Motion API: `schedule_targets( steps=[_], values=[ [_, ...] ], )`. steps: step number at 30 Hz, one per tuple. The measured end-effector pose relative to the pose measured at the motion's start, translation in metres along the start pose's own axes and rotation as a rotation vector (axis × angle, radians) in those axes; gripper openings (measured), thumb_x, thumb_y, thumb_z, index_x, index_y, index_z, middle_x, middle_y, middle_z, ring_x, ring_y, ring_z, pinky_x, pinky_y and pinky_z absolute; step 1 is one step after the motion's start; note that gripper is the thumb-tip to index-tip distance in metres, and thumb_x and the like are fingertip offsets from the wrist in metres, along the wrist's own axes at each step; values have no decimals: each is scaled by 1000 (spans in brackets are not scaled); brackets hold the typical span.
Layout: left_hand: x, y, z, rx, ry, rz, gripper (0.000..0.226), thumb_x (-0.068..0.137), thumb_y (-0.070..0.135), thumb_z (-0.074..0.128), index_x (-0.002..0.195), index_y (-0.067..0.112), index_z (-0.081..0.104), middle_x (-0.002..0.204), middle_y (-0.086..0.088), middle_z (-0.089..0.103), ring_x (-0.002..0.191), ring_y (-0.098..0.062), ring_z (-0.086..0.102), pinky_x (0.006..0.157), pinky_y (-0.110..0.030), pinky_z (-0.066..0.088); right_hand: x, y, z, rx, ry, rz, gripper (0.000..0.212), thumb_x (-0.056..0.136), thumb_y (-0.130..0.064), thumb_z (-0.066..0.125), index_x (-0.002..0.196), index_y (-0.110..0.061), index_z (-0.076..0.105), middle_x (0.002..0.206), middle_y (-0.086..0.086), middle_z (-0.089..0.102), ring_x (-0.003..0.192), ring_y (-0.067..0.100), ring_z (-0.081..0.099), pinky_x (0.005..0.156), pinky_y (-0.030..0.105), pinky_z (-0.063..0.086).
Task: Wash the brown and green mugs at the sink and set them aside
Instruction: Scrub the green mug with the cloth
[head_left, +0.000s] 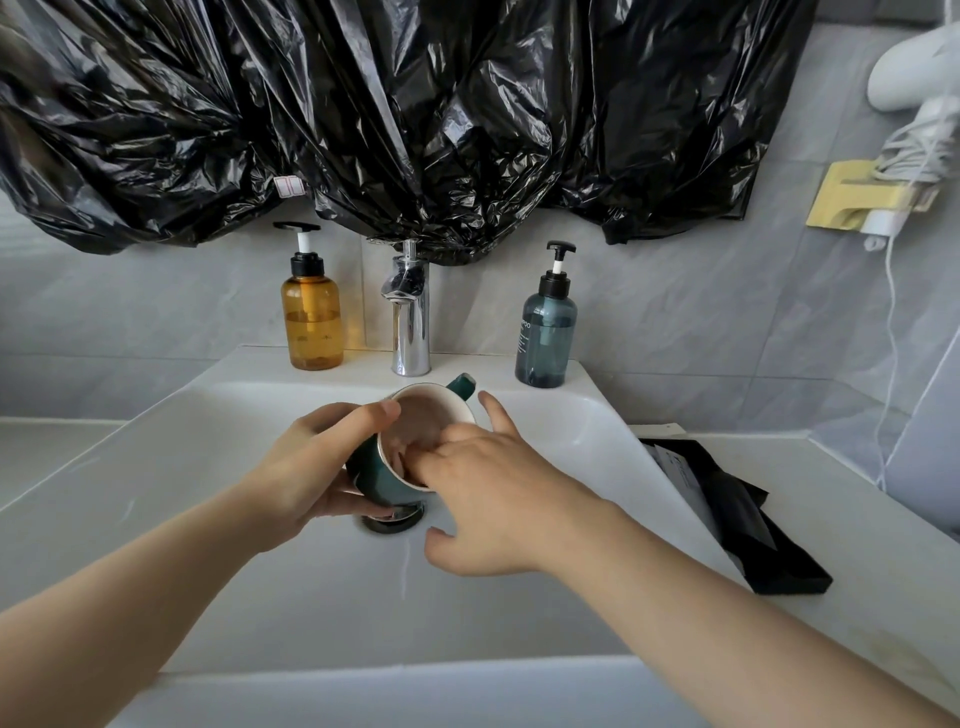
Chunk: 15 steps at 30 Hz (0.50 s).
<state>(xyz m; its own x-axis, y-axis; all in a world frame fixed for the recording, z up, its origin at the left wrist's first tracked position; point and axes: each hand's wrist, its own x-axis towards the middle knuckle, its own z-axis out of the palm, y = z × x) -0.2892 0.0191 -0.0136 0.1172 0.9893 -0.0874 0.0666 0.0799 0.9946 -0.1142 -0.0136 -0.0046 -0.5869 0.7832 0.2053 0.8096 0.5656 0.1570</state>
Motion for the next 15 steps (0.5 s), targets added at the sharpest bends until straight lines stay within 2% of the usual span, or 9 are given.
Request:
schedule_targets(
  steps=[2,4,6,10,13,15],
  values=[
    [0,0,1,-1,-3,-13,41,84,42,69,110,11,64,112,-22,66,78,-33,74,64,-42,61,1,0,-1,46,18,2,35,82,-36,60,111,-16,60,89,-1,58,106,18,47,120,50,3],
    [0,-1,1,4,-17,-33,44,84,45,69,111,11,63,114,-22,66,79,-31,75,64,-41,61,-1,5,0,180,52,2,27,84,-34,60,104,-16,62,79,-4,50,99,15,45,121,44,5],
    [1,-1,1,-2,-36,-48,47,82,49,70,112,13,64,113,-21,67,82,-33,75,69,-44,62,-4,9,0,274,130,-28,25,84,-35,62,102,-17,62,81,-5,51,95,11,43,119,38,13],
    [2,1,1,-50,-44,-48,39,89,46,61,113,16,65,112,-21,68,87,-36,74,75,-46,61,-5,16,2,265,317,-113,29,83,-38,65,101,-16,68,83,-4,61,89,14,48,101,32,32],
    [3,0,-2,-48,-17,-48,45,83,50,69,114,18,66,115,-19,67,84,-34,75,77,-50,61,-4,21,4,461,446,-76,25,79,-30,71,98,-15,72,77,-7,62,80,12,50,88,26,39],
    [4,0,-4,-43,13,-50,49,78,53,70,114,21,64,118,-18,64,80,-32,75,74,-47,62,-6,24,3,532,480,-28,22,80,-27,74,99,-18,72,69,-13,55,77,10,50,86,28,42]
  ],
)
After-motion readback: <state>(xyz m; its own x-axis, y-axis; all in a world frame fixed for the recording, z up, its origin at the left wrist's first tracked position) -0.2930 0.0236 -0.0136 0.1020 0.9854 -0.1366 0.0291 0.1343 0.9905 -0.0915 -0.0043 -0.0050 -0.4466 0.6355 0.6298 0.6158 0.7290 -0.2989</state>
